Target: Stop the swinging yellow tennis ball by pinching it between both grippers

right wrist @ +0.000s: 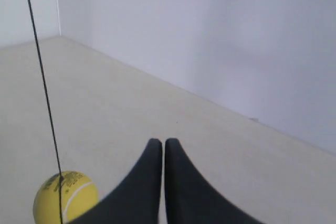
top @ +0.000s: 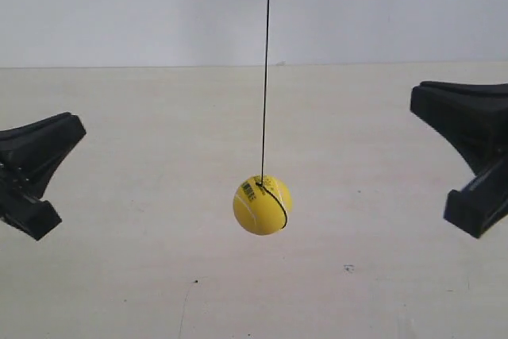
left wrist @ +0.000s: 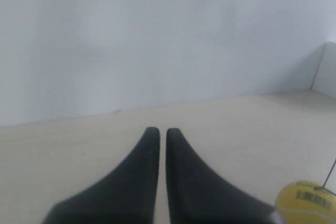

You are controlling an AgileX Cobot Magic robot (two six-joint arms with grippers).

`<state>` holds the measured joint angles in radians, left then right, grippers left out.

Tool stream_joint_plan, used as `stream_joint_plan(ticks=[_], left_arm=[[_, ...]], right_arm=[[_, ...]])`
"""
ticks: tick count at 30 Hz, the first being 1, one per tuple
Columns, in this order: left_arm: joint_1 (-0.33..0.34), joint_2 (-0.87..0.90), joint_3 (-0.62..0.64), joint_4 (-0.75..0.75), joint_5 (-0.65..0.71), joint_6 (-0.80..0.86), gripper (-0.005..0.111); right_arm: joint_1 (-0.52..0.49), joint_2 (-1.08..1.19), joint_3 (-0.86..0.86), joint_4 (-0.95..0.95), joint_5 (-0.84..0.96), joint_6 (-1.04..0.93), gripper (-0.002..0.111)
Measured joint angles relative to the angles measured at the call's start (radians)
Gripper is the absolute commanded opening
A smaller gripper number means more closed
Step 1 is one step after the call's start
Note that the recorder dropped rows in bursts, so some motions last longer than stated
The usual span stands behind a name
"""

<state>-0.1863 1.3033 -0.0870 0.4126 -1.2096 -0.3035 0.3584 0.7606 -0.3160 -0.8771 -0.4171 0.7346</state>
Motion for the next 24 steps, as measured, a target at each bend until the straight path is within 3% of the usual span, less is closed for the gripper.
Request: stream_joint_plan(ticks=[10, 24], left_arm=[[0.001, -0.325, 0.060, -0.025, 0.019, -0.091, 0.005], [0.001, -0.755, 0.060, -0.027, 0.322, -0.218, 0.005]], right_arm=[[0.000, -0.347, 0.043, 0.058, 0.078, 0.087, 0.000], [0.000, -0.710, 0.048, 0.060, 0.238, 0.187, 0.000]])
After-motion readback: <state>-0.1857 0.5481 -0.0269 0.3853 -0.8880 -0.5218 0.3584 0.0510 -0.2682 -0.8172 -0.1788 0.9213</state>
